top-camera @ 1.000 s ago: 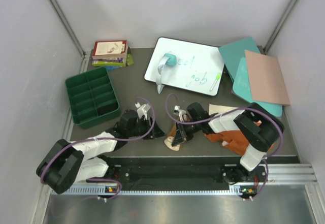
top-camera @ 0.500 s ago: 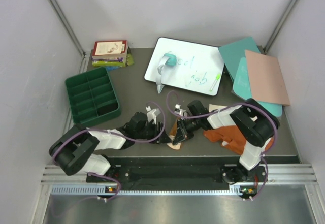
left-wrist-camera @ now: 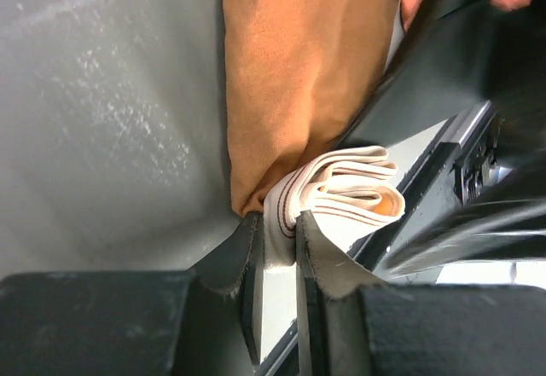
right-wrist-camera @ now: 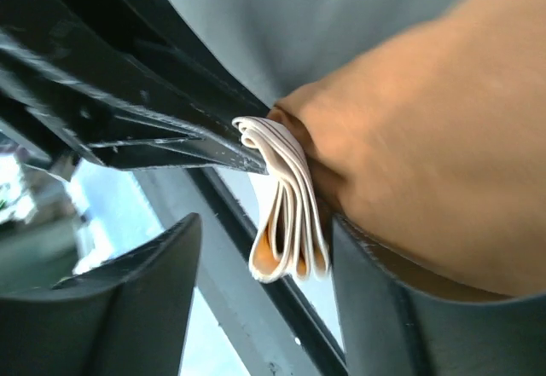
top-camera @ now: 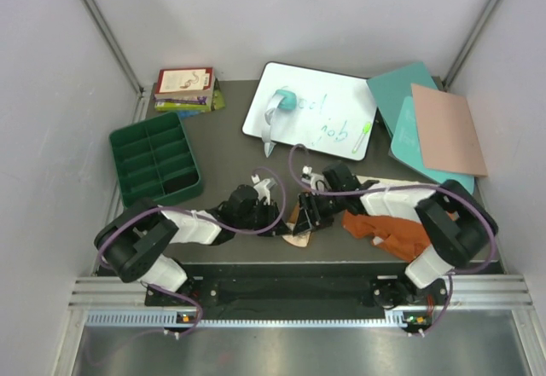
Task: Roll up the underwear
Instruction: Roll the underwear to the corner of the board.
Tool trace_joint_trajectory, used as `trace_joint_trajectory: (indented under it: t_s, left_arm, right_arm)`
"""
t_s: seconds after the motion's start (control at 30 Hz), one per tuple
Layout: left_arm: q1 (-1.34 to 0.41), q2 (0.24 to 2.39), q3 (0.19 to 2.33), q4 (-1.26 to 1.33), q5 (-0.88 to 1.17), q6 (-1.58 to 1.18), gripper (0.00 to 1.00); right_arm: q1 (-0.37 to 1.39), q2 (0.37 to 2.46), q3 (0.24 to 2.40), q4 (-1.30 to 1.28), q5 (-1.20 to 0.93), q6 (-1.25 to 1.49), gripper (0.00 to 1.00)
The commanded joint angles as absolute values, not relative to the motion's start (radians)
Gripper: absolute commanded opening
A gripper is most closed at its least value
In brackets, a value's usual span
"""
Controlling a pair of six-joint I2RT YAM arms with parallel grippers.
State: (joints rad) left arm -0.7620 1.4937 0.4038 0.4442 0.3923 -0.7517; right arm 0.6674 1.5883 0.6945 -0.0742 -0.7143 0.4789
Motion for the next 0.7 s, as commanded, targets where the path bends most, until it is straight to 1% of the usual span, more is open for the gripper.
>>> trace_joint_trajectory:
  t_s: [0.0,0.03,0.13,0.27,0.47,0.67]
  left_arm:
    - [-0.781,1.542,0.439,0.311,0.253,-0.736,0.1]
    - [-0.782,1.546,0.442,0.295,0.25,-0.742,0.1]
    - [-0.79,1.549,0.456,0.276,0.247,-0.772,0.09]
    - [-0.801,1.548,0.462,0.273,0.244,-0.817,0.09]
    - [-0.816,1.543,0.468,0.278,0.238,-0.859,0.08]
    - [-0.836,1.548,0.466,0.299,0.219,-0.899,0.08]
  right_arm:
    - [0.647,1.419,0.684,-0.221,-0.476,0.477,0.63]
    - [0.649,1.36,0.672,-0.233,-0.454,0.488,0.64]
    - [0.649,1.271,0.608,-0.216,-0.41,0.546,0.66]
    - [0.647,1.224,0.503,-0.105,-0.402,0.632,0.66]
    - [0.647,1.256,0.419,0.05,-0.42,0.69,0.66]
    - [0.647,1.327,0.385,0.166,-0.453,0.71,0.66]
